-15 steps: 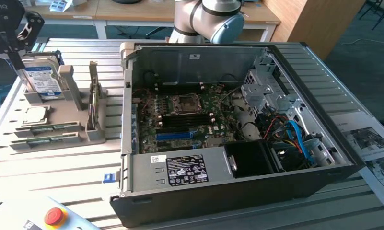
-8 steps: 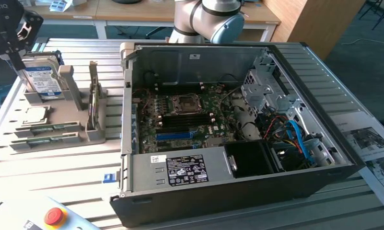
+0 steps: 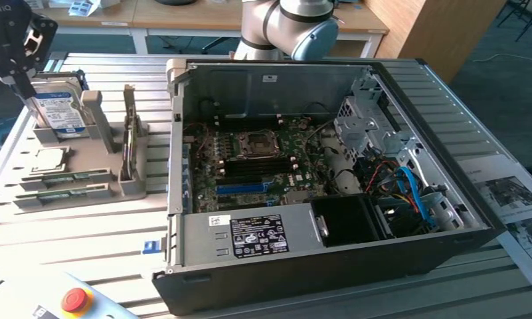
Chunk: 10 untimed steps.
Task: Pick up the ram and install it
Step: 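Pick up the ram and move it above insertion slot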
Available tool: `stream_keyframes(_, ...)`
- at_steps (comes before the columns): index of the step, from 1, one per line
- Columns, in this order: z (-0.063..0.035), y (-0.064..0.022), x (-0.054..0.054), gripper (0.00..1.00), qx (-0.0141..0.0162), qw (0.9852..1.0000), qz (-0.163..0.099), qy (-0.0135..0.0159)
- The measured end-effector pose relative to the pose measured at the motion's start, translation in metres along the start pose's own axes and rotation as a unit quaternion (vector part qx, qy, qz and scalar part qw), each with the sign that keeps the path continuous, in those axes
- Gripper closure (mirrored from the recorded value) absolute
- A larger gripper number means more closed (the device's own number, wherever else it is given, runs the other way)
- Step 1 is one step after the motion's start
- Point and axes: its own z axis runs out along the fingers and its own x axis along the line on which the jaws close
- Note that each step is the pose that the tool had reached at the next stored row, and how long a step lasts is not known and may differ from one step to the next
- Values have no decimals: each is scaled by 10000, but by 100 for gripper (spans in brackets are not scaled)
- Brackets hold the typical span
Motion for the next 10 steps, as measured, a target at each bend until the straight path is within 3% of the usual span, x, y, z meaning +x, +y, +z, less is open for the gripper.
stream_keyframes(5, 1, 0, 0, 90, 31, 9990, -437, 17)
stream_keyframes(10, 1, 0, 0, 90, 62, 9962, -865, 33)
